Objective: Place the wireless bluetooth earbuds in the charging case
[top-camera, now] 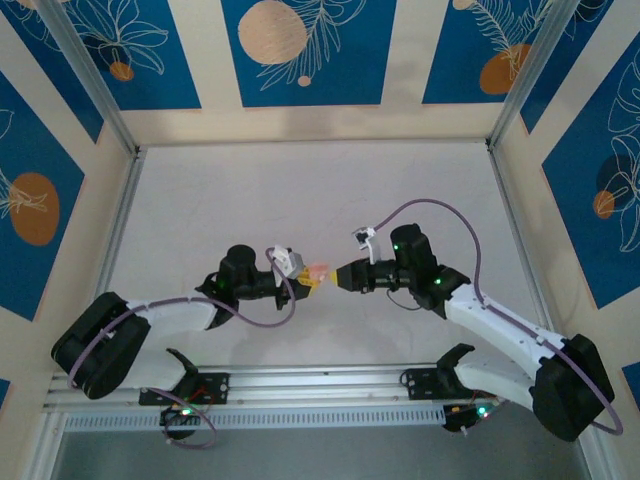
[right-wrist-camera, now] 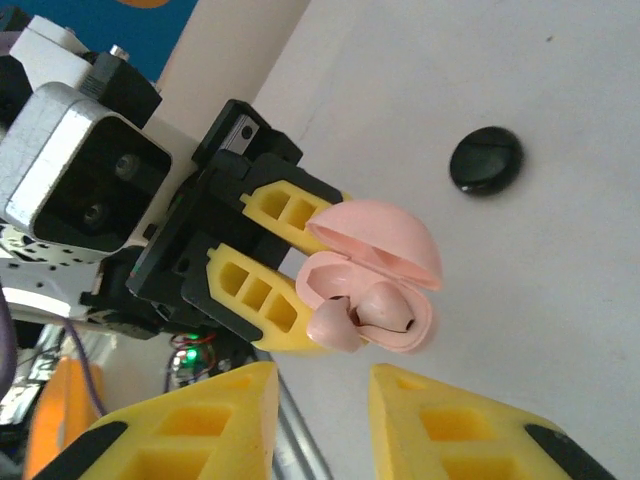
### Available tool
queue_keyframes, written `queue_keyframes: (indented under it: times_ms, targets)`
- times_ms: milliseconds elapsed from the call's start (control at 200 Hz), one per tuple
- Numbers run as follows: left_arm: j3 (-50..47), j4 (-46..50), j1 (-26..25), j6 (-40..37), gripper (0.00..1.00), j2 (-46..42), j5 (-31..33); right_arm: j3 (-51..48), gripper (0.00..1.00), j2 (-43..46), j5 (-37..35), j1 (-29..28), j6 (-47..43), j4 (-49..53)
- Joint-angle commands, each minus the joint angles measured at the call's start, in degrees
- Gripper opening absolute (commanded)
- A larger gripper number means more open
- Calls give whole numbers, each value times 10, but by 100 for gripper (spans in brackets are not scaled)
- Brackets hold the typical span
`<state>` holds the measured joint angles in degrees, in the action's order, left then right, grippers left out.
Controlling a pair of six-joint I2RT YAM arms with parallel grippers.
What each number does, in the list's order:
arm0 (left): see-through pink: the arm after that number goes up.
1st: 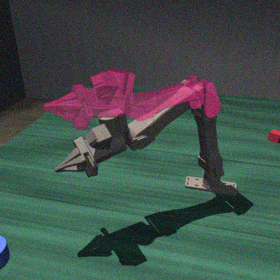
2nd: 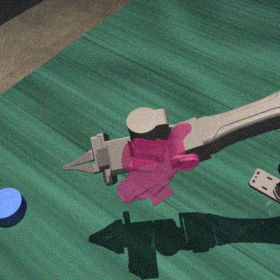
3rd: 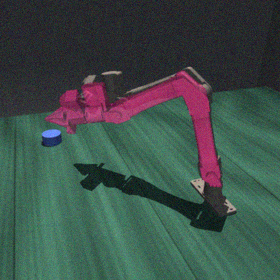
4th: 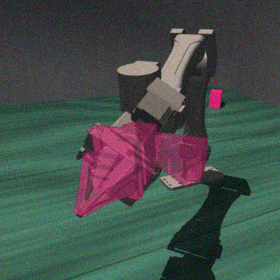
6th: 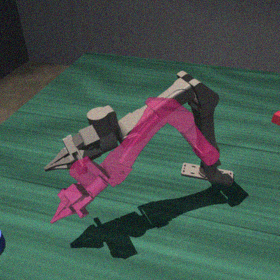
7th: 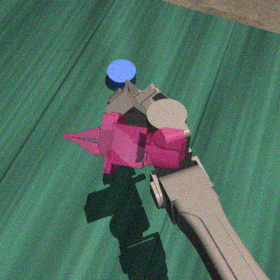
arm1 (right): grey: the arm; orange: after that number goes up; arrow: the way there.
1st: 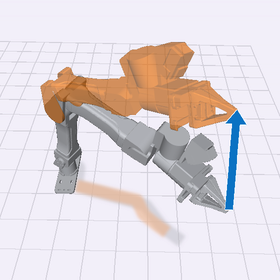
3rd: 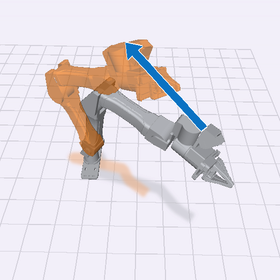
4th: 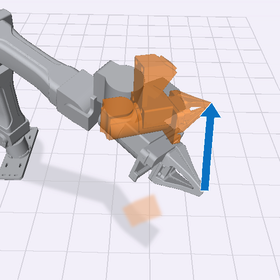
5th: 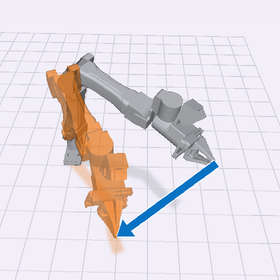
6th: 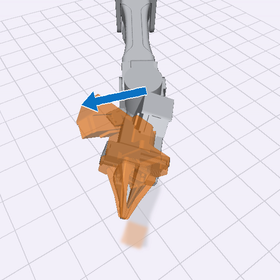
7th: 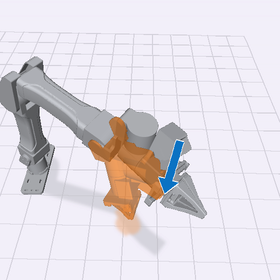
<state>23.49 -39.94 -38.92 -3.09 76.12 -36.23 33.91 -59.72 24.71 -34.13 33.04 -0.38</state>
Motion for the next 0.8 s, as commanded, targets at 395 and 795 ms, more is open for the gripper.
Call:
queue_keyframes:
  times_ms: [395, 795]
  targets:
    - [-5, -5, -4, -7, 17, -32, -7, -9, 22, -38, 72, 6, 29, -81]
    - [-3, -1, -4, -8, 17, -37, -4, -5, 17, -63, 82, 1, 34, -107]
